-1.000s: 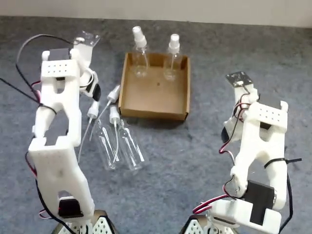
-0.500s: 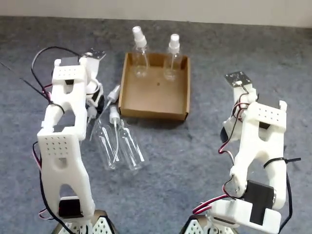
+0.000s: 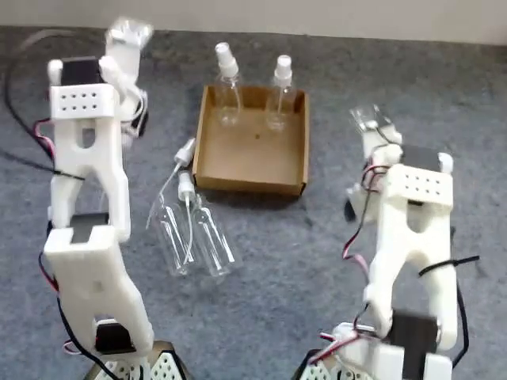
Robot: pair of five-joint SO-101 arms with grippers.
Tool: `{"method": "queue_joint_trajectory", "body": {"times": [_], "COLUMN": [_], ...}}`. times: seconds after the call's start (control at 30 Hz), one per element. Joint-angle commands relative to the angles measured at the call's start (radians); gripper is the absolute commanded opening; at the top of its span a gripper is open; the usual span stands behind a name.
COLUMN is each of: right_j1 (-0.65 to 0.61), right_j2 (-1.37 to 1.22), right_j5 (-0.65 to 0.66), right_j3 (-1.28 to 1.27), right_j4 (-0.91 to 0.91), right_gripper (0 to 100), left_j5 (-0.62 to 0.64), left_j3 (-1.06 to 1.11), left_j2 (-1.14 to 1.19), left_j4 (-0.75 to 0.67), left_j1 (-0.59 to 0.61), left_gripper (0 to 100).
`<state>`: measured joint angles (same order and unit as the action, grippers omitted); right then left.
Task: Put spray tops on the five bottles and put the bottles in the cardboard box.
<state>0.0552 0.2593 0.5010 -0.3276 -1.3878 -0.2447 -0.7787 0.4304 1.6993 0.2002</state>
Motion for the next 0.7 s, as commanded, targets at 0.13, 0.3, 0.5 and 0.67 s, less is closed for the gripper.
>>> {"method": "queue_joint_trajectory", "body": {"times": [0.13,0.3,0.5,0.67], "right_j1": [-0.361,-0.575,-0.739,-0.819], "right_j2": [0.367,0.544,0.679,0.768], "right_j5": [-0.195,-0.281,-0.276,-0.213], "right_j3": [0.028,-0.193,-0.510,-0.668], "right_j4": [0.079,0.320,0.622,0.650], "right_gripper": [0.4,0.4,0.4,0.5], "left_j5": [0.175,0.292,0.413,0.462], "left_j3": [-0.030,0.119,0.344,0.625], "left_j2": [-0.526,-0.862,-1.168,-1.354], "left_j4": [0.049,0.048,-0.071,-0.322], "left_j1": [-0.070,-0.205,-0.271,-0.271], "left_gripper": [0,0,0,0]}}
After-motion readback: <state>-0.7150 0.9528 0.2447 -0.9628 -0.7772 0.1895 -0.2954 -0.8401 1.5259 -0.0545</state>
